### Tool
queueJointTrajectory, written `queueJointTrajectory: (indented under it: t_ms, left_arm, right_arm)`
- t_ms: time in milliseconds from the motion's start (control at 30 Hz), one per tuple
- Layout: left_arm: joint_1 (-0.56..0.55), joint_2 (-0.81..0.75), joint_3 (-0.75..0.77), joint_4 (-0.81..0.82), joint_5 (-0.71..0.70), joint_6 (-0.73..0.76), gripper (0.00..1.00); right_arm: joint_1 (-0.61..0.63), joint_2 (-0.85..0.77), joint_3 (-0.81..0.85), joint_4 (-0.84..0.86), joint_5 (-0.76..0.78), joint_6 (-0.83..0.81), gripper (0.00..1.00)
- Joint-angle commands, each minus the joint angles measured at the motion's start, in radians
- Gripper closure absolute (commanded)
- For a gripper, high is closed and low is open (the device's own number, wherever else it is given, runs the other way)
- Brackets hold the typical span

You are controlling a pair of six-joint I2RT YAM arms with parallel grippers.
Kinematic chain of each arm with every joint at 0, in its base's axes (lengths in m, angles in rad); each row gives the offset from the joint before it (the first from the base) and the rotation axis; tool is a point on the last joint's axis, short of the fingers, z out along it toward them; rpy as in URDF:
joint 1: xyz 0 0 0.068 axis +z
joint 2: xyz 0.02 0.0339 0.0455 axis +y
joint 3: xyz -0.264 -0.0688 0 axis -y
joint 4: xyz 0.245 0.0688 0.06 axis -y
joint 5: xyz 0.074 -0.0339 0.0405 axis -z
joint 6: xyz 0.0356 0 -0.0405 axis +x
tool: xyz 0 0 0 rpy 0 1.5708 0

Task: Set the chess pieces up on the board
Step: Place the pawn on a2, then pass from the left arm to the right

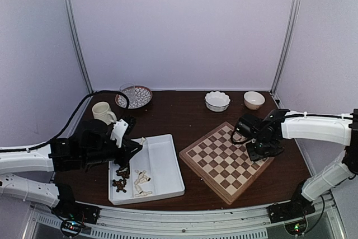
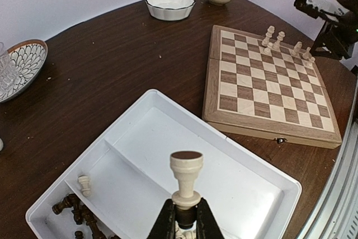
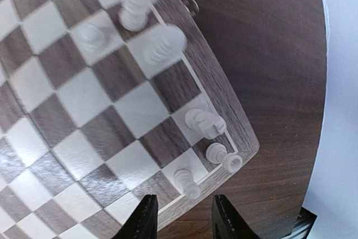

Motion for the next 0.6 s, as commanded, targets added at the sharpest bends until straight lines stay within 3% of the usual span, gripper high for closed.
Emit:
queueJointTrajectory:
  t_ms: [0, 233, 400, 467, 533, 567]
  left_arm:
    - [-0.002, 0.015, 0.002, 0.037, 0.035, -0.007, 0.96]
    - [-0.002, 0.052, 0.009, 0.089, 0.190, 0.015, 0.96]
    - [-0.002, 0.095, 0.023, 0.106, 0.279, 0.032, 0.96]
    - [-0.002, 0.113, 0.028, 0.112, 0.292, 0.035, 0.96]
    - [-0.001, 0.131, 0.033, 0.115, 0.300, 0.037, 0.96]
    - [-0.002, 0.138, 0.035, 0.117, 0.304, 0.038, 0.96]
  right_arm:
    - [0.135, -0.029, 0.150, -0.063, 0.078, -0.048, 0.64]
    - [0.319, -0.026, 0.336, 0.147, -0.048, -0.334, 0.63]
    - [0.326, -0.108, 0.313, 0.484, -0.094, -0.454, 0.58]
    - [0.326, -0.136, 0.258, 0.647, -0.158, -0.501, 0.50]
    - [0.326, -0.155, 0.197, 0.783, -0.195, -0.548, 0.31]
    - [0.326, -0.162, 0.163, 0.838, -0.193, -0.560, 0.27]
